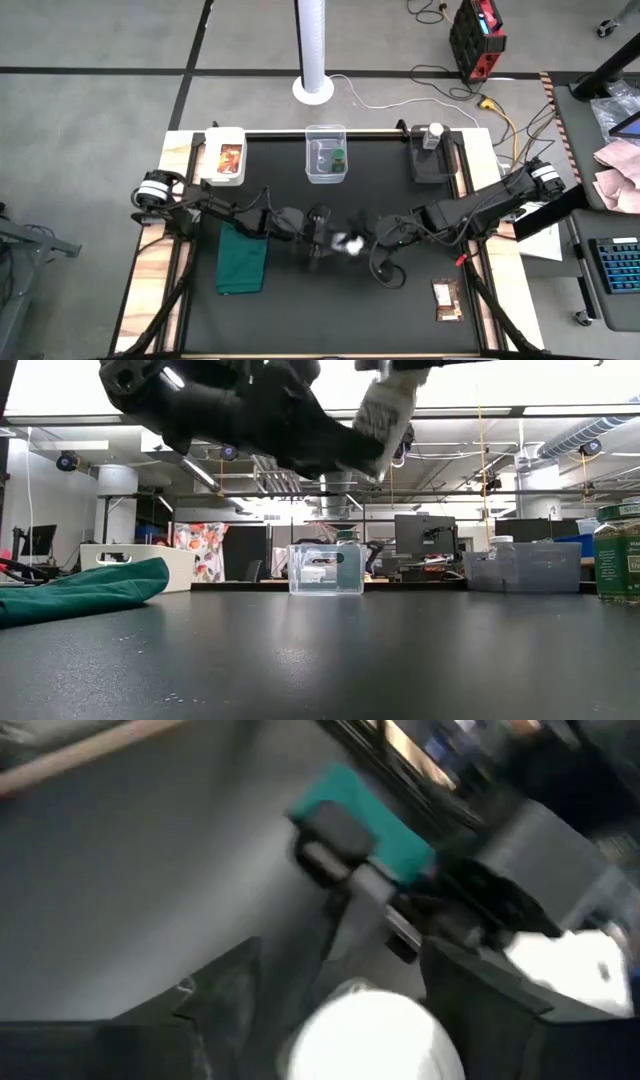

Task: Sort spices by type
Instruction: Put the white seasoning bottle into the black bin

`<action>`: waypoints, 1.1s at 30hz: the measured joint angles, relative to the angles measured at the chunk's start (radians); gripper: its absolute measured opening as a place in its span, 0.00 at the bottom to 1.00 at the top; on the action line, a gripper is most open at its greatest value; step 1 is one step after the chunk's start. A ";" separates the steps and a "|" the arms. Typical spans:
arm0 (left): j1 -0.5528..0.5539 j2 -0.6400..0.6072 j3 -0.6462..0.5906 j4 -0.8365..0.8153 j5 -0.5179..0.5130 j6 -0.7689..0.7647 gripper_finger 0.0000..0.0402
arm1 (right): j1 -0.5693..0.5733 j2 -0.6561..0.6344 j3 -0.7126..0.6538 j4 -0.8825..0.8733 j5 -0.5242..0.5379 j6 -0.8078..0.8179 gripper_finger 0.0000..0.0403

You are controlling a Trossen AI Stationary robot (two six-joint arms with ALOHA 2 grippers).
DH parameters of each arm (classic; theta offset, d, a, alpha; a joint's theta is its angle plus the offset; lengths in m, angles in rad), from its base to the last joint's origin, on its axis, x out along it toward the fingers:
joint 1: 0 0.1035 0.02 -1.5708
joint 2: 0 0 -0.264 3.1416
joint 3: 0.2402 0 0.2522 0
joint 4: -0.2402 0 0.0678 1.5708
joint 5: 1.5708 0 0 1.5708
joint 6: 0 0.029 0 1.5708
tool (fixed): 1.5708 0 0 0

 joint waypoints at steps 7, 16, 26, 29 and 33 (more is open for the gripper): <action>-0.010 0.000 0.000 -0.001 -0.308 0.037 0.46 | 0.001 -0.020 0.000 -0.013 0.178 0.160 0.74; -0.011 0.000 0.000 0.001 -0.515 0.061 0.46 | 0.000 -0.108 0.000 -0.105 0.394 0.410 0.76; -0.016 0.000 0.003 0.007 -0.469 0.061 0.46 | -0.006 -0.099 0.000 -0.157 0.424 0.461 0.67; -0.020 0.000 0.016 0.011 -0.466 0.061 0.46 | -0.013 -0.098 0.000 -0.165 0.425 0.481 0.65; -0.020 0.000 0.028 0.012 -0.465 0.061 0.46 | -0.026 -0.091 0.000 -0.175 0.424 0.509 0.68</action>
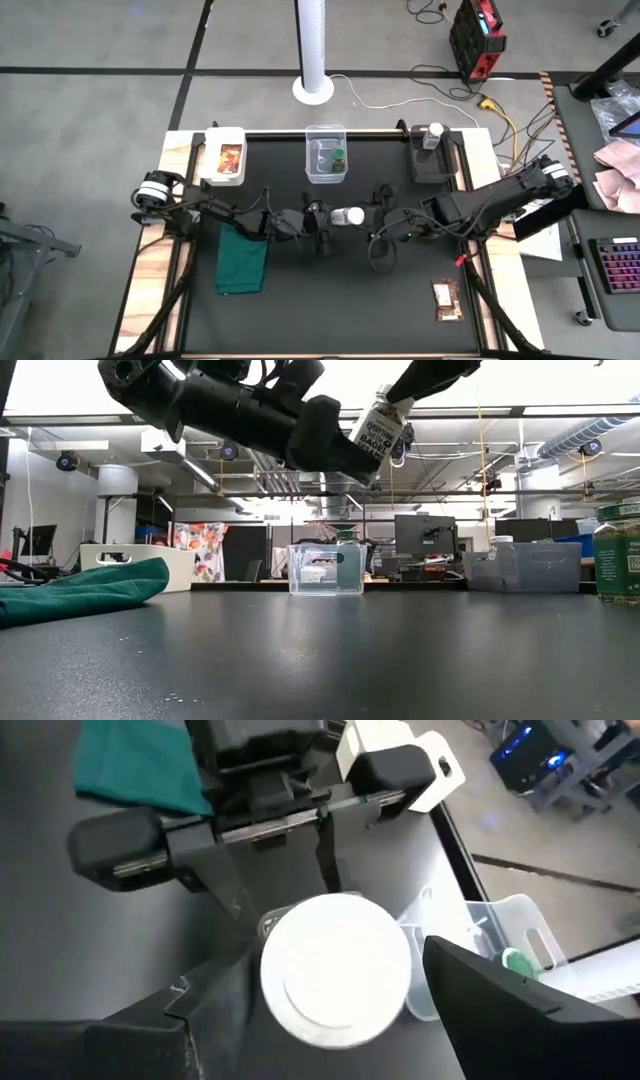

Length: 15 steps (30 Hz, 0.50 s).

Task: Sort spices by type
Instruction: Put the white seasoning bottle into the black bin

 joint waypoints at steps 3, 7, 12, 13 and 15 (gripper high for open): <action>0.000 0.000 0.005 0.004 0.000 0.000 0.46 | -0.001 0.002 0.000 0.001 0.000 -0.028 0.71; 0.000 0.000 0.005 -0.001 0.000 0.002 0.46 | 0.000 0.002 0.000 0.003 -0.001 -0.034 0.71; 0.001 0.000 0.005 -0.001 0.013 0.003 0.46 | 0.000 0.002 0.000 0.005 -0.005 -0.042 0.61; 0.001 0.000 0.005 0.002 0.014 0.004 0.46 | 0.000 0.002 0.000 0.005 -0.008 -0.045 0.58; 0.000 0.000 0.005 0.002 0.014 0.004 0.46 | 0.000 0.002 0.000 0.006 -0.021 -0.048 0.52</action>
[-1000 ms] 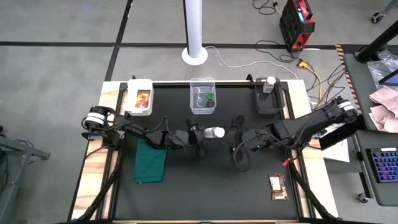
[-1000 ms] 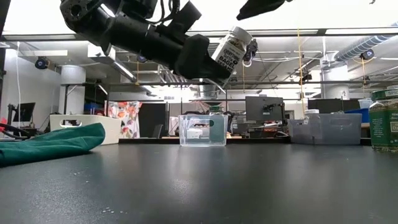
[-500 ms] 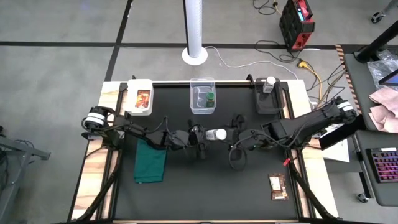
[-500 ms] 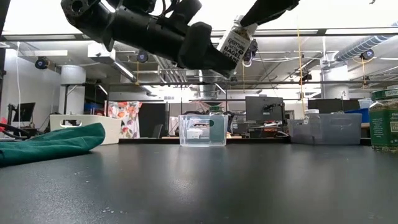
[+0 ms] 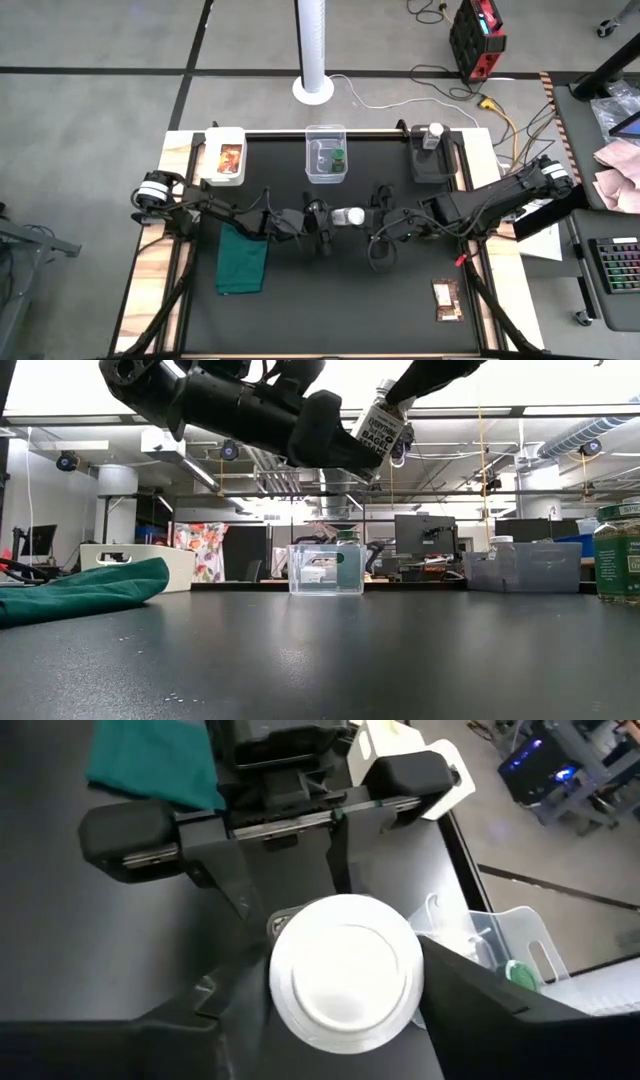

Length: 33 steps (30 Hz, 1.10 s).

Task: Sort spices by type
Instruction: Put the white seasoning bottle into the black bin

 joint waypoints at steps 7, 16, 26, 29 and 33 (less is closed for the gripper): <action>0.000 -0.001 0.000 0.006 0.020 0.001 0.55 | -0.010 0.000 0.000 -0.007 -0.045 -0.010 0.49; 0.001 -0.002 0.001 -0.032 0.005 -0.007 0.58 | -0.050 -0.009 0.040 -0.149 -0.057 0.037 0.49; 0.001 -0.002 0.001 -0.065 -0.107 -0.005 0.58 | -0.236 -0.009 0.261 -0.549 -0.093 0.134 0.49; 0.000 -0.002 0.001 -0.066 -0.106 -0.005 0.58 | -0.343 -0.009 0.300 -0.604 -0.115 0.131 0.49; 0.000 -0.002 0.001 -0.069 -0.107 -0.005 0.58 | -0.514 -0.009 0.324 -0.669 -0.124 0.186 0.49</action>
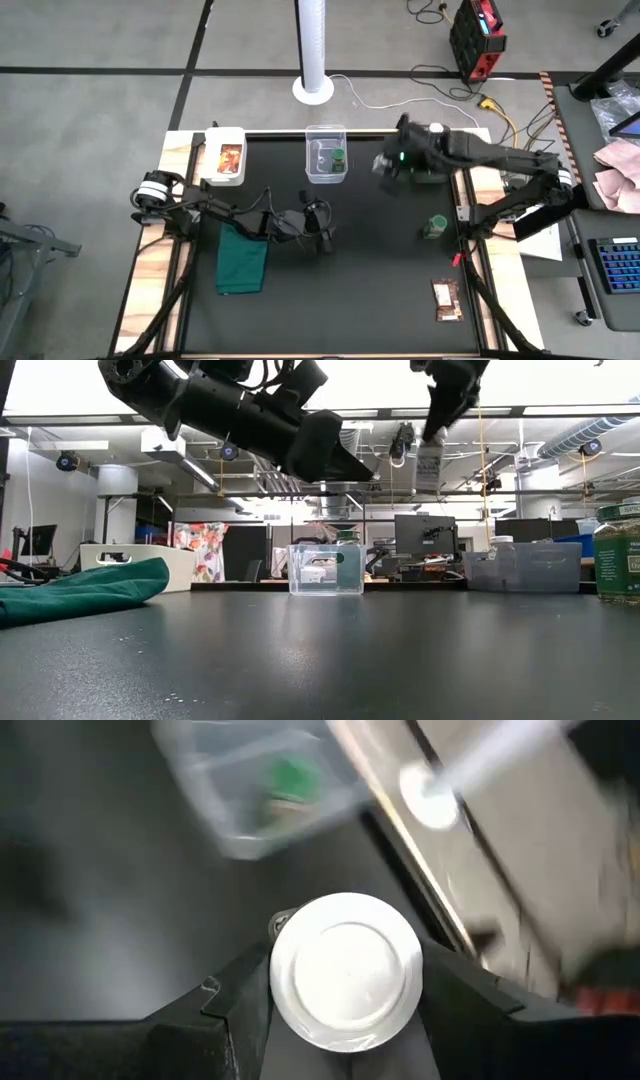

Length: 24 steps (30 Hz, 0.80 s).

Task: Sort spices by type
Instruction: Put the white seasoning bottle into the black bin

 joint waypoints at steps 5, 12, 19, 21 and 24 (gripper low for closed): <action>0.000 0.000 0.000 -0.002 -0.069 0.000 0.58 | -0.238 0.000 -0.005 -0.131 -0.002 0.333 0.49; 0.000 0.000 0.000 -0.019 -0.175 0.001 0.57 | -0.428 0.000 -0.059 -0.154 -0.005 0.463 0.49; 0.000 0.000 -0.001 -0.048 -0.211 0.001 0.57 | -0.486 0.000 -0.129 -0.137 -0.003 0.485 0.49; 0.000 0.000 -0.001 -0.049 -0.211 0.001 0.57 | -0.488 0.001 -0.150 -0.123 0.015 0.489 0.49; 0.000 0.000 -0.001 -0.051 -0.211 0.001 0.57 | -0.489 0.001 -0.186 -0.108 0.057 0.506 0.49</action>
